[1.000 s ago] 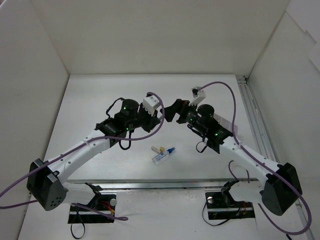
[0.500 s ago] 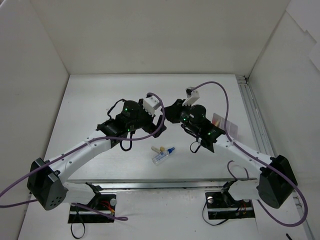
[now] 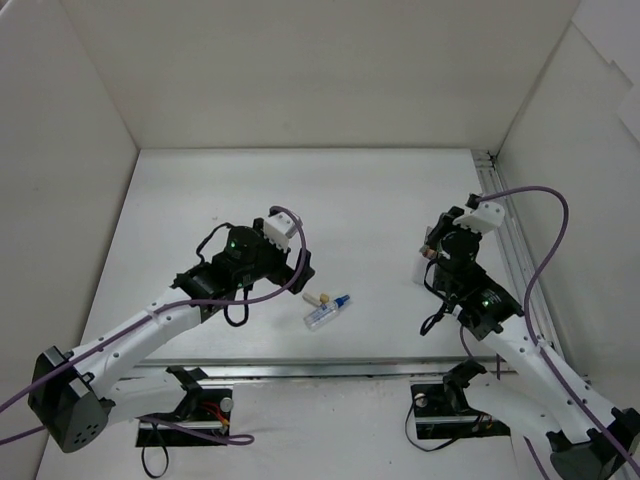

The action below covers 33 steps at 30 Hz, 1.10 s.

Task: Sort the stationery into containers
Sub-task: Place the pen in the storage box.

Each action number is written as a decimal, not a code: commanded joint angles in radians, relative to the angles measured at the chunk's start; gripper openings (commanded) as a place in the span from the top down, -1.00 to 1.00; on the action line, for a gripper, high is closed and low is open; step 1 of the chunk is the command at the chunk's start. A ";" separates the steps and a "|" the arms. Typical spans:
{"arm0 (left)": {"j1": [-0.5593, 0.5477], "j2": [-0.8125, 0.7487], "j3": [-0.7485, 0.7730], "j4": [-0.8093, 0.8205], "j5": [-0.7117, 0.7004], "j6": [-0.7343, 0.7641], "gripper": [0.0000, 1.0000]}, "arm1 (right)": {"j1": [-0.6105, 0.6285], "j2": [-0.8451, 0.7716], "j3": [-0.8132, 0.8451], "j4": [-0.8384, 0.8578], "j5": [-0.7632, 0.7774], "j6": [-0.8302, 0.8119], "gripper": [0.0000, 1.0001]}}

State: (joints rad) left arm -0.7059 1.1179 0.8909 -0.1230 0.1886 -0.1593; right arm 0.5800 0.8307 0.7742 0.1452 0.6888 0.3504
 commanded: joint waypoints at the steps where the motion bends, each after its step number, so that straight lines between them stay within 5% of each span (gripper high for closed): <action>1: -0.003 -0.023 -0.003 0.068 -0.020 -0.046 -0.99 | -0.048 0.027 -0.018 -0.045 0.202 -0.080 1.00; 15: -0.003 0.052 0.011 0.063 0.024 -0.052 -0.99 | -0.195 0.191 -0.206 0.404 0.043 -0.128 1.00; 22: -0.003 0.060 0.011 0.060 0.043 -0.049 -0.99 | -0.200 0.162 -0.173 0.344 -0.006 -0.108 1.00; 29: -0.003 0.056 0.009 0.079 0.063 -0.043 -0.99 | -0.201 -0.013 -0.046 0.070 -0.066 -0.085 1.00; 33: -0.003 0.074 0.020 0.079 0.084 -0.039 -0.99 | -0.206 0.007 -0.064 0.099 -0.019 -0.111 1.00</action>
State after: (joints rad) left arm -0.7059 1.1893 0.8639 -0.1116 0.2436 -0.1993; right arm 0.3847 0.8021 0.7010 0.2356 0.6411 0.2520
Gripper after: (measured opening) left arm 0.996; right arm 0.131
